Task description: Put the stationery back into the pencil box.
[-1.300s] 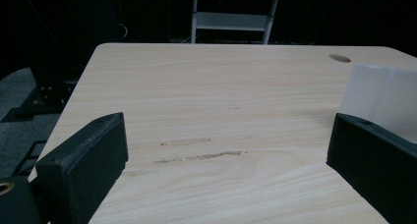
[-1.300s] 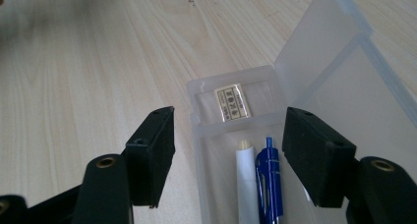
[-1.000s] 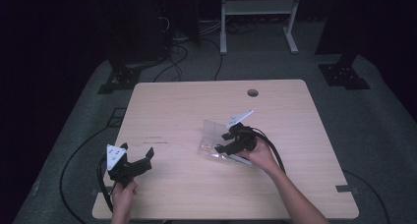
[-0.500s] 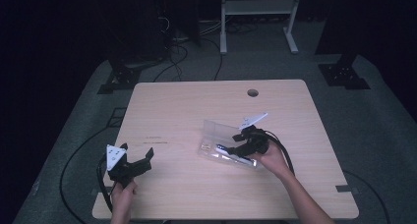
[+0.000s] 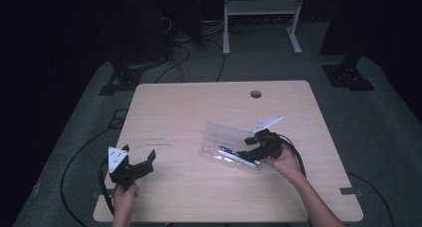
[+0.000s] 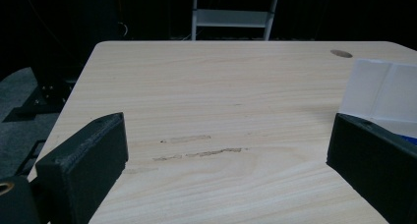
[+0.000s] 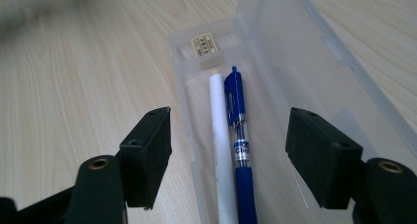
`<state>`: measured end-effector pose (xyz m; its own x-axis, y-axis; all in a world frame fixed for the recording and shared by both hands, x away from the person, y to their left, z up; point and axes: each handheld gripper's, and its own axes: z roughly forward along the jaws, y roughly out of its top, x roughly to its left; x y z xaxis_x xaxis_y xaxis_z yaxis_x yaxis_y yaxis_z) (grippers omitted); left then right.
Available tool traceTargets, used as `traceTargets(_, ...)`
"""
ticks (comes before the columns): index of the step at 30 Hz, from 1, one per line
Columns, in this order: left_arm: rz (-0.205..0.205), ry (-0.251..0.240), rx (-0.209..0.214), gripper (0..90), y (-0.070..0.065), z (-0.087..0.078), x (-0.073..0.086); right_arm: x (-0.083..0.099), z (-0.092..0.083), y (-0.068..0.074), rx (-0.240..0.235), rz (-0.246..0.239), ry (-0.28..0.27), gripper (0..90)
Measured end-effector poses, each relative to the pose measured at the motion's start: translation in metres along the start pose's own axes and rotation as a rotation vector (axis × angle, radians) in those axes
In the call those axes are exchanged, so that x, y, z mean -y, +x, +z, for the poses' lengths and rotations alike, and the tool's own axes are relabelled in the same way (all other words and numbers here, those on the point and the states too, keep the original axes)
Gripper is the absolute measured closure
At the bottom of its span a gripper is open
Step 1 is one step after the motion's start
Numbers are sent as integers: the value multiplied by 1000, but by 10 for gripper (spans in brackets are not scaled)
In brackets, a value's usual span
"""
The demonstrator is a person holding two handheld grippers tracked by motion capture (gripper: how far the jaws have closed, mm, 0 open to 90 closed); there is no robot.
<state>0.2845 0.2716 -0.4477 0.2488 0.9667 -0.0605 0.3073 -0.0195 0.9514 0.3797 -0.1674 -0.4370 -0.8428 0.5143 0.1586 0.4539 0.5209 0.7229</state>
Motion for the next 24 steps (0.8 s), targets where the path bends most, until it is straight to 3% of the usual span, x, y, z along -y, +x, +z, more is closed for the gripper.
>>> traceTargets(24, 1, 0, -2, 11, 1, 0, -1, 27, -25, -4, 17, 28, -1, 320)
